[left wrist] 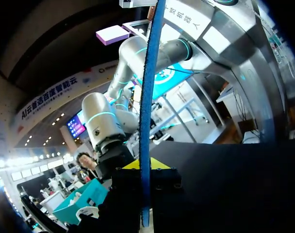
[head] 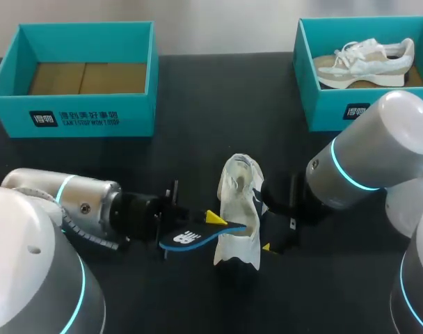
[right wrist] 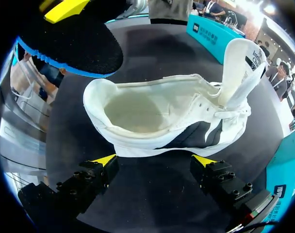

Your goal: Take the shoe out of the shoebox, open the shoe tongue, remove and reinsert the insole, then place the shoe into the shoebox

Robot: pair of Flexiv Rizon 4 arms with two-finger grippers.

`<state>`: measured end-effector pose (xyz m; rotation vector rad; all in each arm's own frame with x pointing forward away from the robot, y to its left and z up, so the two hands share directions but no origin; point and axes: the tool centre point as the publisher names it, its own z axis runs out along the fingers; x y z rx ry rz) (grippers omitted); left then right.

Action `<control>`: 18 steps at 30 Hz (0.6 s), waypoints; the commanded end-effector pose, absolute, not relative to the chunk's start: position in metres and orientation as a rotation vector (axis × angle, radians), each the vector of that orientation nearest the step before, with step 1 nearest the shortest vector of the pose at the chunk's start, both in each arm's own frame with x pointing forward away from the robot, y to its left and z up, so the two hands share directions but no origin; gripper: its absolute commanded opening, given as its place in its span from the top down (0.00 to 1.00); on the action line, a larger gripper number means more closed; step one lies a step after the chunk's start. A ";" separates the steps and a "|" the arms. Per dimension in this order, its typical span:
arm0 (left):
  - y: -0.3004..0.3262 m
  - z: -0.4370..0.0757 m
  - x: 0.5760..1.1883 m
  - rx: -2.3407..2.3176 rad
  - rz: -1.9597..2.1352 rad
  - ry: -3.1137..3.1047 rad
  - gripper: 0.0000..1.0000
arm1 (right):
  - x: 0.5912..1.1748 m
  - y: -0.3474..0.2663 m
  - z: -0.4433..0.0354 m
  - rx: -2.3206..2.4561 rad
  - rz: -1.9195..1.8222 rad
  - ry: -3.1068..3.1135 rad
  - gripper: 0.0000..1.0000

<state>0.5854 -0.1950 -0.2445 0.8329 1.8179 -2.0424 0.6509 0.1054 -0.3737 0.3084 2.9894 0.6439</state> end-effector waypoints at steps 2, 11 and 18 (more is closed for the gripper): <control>-0.199 -0.251 0.593 0.853 -2.097 1.778 1.00 | 0.650 0.106 -0.374 0.309 0.642 2.987 0.00; -0.215 -0.274 0.599 0.879 -2.139 1.779 1.00 | 0.650 0.106 -0.375 0.308 0.643 2.984 0.00; -0.224 -0.288 0.610 0.876 -2.159 1.767 1.00 | 0.642 0.111 -0.366 0.320 0.620 2.990 0.00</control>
